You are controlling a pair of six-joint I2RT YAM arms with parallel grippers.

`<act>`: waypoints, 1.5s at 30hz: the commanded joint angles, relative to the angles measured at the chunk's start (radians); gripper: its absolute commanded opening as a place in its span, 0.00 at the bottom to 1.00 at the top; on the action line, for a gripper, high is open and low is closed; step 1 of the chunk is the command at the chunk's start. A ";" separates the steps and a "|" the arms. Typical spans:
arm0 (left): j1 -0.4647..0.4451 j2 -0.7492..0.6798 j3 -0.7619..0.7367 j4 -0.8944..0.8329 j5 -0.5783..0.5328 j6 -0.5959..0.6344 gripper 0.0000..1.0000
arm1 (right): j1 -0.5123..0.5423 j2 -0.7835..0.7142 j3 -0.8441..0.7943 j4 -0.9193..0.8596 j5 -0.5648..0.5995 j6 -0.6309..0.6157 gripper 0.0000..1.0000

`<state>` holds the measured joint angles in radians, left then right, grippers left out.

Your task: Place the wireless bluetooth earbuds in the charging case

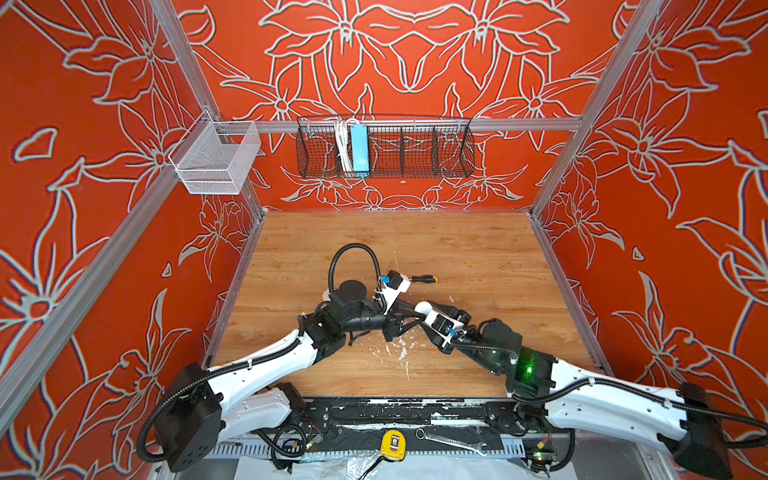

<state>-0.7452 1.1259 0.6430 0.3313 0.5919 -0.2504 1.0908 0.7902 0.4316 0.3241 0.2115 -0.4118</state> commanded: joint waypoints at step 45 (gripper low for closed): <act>-0.008 -0.287 -0.448 0.400 -0.177 0.489 0.00 | 0.001 0.119 0.080 -0.046 -0.206 0.046 0.67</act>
<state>-0.7483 0.8433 0.1925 0.6765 0.3683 0.2066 1.0904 0.9310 0.4988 0.2649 0.0357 -0.3477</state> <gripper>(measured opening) 0.212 0.675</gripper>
